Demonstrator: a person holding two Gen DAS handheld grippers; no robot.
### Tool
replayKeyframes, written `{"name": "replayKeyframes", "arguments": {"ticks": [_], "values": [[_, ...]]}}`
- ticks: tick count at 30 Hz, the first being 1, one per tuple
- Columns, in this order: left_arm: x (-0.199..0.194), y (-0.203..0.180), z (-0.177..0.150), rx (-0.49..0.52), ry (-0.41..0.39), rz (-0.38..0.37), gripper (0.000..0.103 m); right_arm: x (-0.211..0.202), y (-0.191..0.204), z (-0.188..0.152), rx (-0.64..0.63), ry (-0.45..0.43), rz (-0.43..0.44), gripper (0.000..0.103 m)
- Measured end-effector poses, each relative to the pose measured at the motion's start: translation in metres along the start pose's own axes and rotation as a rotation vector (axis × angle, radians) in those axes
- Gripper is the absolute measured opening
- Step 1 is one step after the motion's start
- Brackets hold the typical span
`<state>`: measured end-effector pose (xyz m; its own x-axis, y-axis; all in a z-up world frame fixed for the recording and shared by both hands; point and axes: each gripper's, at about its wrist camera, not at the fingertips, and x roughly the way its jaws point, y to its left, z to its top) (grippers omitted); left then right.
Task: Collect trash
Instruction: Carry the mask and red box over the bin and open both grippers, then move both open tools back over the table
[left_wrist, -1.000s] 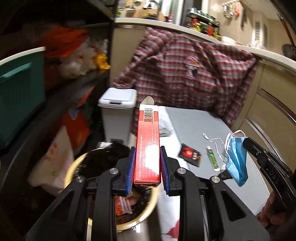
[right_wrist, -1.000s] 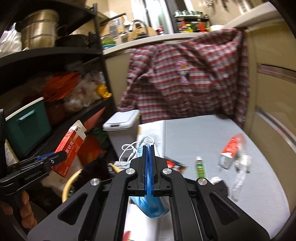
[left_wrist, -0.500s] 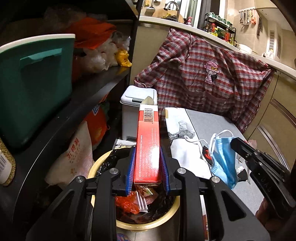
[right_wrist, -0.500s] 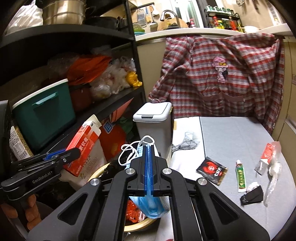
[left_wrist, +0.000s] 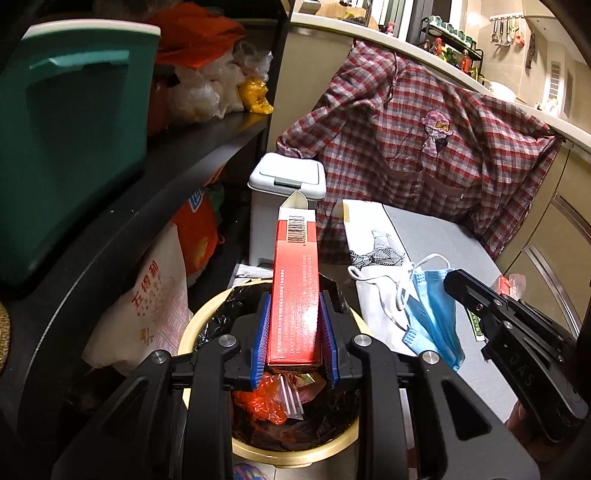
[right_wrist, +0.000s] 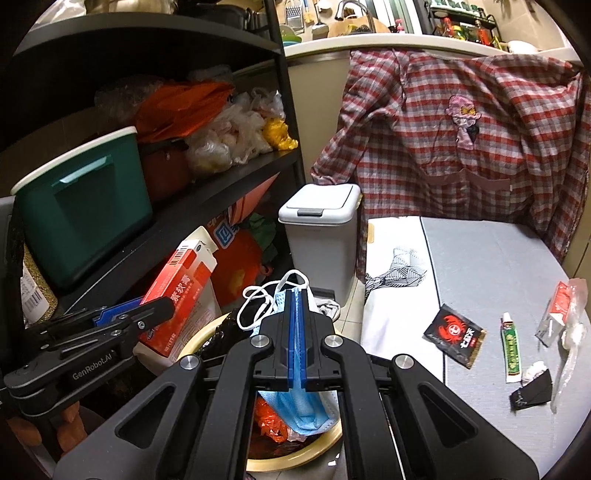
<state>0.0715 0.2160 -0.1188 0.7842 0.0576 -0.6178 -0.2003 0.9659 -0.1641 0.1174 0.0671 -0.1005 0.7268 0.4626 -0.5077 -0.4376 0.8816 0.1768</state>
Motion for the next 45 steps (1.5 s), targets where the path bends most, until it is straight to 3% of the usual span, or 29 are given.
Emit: {"name": "replayKeyframes", "arguments": {"ticks": [13,17,19,20,21,24,34,45], "values": [[0.03,0.008,-0.007,0.009,0.079,0.037,0.026,0.037,0.006,-0.009,0.005,0.053,0.026,0.002],[0.036,0.012,-0.008,0.005,0.105,0.044,0.027,0.044,0.01,-0.012,-0.002,0.068,0.03,0.007],[0.036,0.012,-0.007,0.012,0.101,0.064,0.04,0.047,0.01,-0.012,-0.008,0.077,0.03,0.01],[0.035,0.012,-0.007,0.011,0.092,0.083,0.062,0.047,0.011,-0.013,-0.01,0.079,0.032,0.02],[0.033,0.012,-0.008,0.01,0.08,0.104,0.074,0.048,0.011,-0.014,-0.007,0.084,0.031,0.027],[0.03,0.015,-0.007,0.011,0.058,0.149,0.081,0.047,0.009,-0.014,0.001,0.074,0.012,0.035],[0.025,0.016,-0.003,-0.004,0.046,0.149,0.083,0.031,0.004,-0.015,-0.006,0.063,-0.012,0.05],[0.004,-0.016,-0.005,0.049,-0.011,0.14,0.086,-0.03,-0.024,-0.027,0.028,0.04,-0.047,0.064]]}}
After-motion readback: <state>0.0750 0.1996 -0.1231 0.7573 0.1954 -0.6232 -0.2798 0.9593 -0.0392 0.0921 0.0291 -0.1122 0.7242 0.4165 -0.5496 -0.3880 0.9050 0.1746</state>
